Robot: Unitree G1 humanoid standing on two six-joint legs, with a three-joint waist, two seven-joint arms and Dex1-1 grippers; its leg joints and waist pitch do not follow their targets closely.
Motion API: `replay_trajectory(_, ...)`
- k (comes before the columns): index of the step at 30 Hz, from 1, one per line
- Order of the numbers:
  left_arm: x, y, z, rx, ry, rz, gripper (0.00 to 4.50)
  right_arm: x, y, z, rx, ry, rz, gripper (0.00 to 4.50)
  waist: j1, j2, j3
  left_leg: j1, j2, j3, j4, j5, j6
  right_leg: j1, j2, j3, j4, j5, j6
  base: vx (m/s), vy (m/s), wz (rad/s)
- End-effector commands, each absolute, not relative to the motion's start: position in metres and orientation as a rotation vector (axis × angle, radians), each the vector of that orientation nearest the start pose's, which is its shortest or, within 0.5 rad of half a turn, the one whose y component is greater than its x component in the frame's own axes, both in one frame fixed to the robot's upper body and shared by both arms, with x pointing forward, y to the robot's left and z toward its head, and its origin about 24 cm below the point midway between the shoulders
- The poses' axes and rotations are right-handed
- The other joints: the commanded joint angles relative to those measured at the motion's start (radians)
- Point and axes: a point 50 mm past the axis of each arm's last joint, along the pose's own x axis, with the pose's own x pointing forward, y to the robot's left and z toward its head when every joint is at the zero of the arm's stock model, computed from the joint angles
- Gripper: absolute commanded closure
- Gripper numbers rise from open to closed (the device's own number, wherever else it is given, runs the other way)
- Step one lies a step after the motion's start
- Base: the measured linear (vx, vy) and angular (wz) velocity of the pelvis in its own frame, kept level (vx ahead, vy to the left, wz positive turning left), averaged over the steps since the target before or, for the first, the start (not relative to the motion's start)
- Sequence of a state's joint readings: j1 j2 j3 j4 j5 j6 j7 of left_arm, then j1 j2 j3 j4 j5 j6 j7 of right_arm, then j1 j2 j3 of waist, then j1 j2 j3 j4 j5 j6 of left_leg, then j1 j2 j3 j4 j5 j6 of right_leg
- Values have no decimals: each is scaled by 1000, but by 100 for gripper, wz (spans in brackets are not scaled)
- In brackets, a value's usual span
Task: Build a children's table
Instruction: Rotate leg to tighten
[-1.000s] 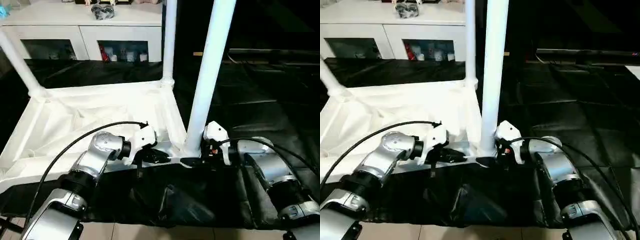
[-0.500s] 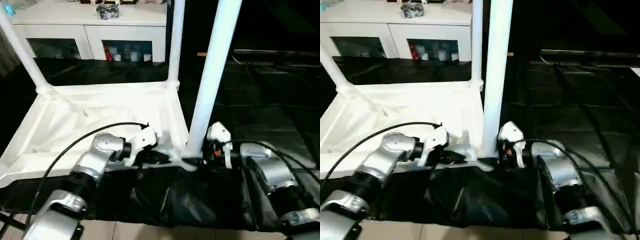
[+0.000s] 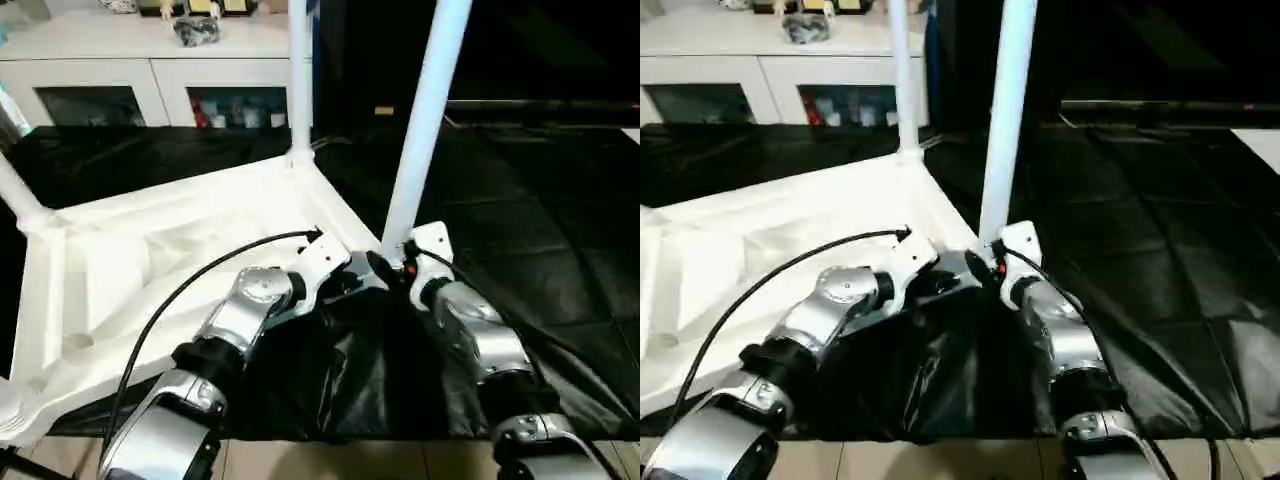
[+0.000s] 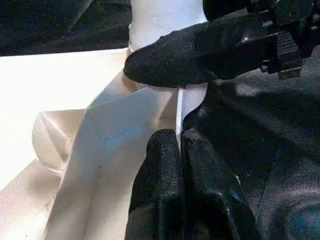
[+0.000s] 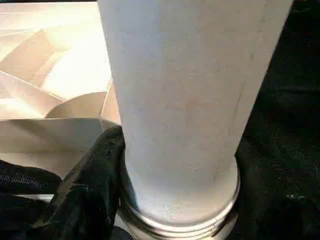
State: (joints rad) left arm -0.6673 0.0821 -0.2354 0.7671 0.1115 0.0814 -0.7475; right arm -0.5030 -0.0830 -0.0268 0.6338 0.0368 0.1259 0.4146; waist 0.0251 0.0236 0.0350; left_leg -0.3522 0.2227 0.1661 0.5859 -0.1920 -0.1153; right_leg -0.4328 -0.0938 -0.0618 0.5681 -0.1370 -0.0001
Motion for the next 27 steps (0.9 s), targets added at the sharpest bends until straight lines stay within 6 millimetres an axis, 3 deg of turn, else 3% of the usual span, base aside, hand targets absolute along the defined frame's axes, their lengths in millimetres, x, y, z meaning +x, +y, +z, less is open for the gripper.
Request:
replay_trajectory(1,337,49,50,288,272,-1032,450,321,-69,30,43,259,758,111,-5,-12,-54,-12,-21,11,-78,-329,66,57,-17,4,-91,-526,-82,0,0,0)
replay_trajectory(3,333,55,49,298,281,-1092,450,323,-79,34,9,247,782,84,-6,-11,-55,-13,-20,11,-78,-328,70,59,-18,6,-85,-489,-103,0,0,0)
replay_trajectory(8,327,69,48,338,292,-1205,450,323,-98,40,-32,261,892,84,-9,-13,-57,-15,-16,17,-74,-287,87,64,-20,13,-70,-383,-168,0,0,0)
replay_trajectory(9,324,76,48,359,298,-1256,450,321,-106,41,-57,276,953,84,-8,-11,-57,-12,-16,17,-72,-287,91,64,-20,14,-69,-379,-176,0,0,0)
replay_trajectory(13,318,87,47,384,314,-1334,450,316,-120,41,-106,324,1044,84,-3,-11,-65,-13,-11,21,-67,-201,109,72,-20,17,-49,-224,-239,0,0,0)
replay_trajectory(16,314,94,47,395,337,-1402,450,310,-129,40,-168,363,1133,84,10,-8,-65,-10,-5,24,-63,-163,123,74,-18,16,-37,-152,-269,0,0,0)
replay_trajectory(20,309,100,47,383,357,-1466,450,300,-137,40,-216,409,1272,84,20,-11,-61,-8,-4,25,-66,-189,117,75,-21,16,-41,-201,-262,0,0,0)
replay_trajectory(24,306,102,48,372,360,-1500,450,297,-139,42,-217,419,1327,84,24,-13,-57,-6,-4,24,-70,-233,86,71,-22,18,-51,-309,-224,0,0,0)
replay_trajectory(27,304,103,49,369,370,-1530,450,294,-139,43,-205,429,1369,97,26,-14,-57,-6,-4,23,-70,-235,81,70,-21,19,-52,-319,-211,0,0,0)
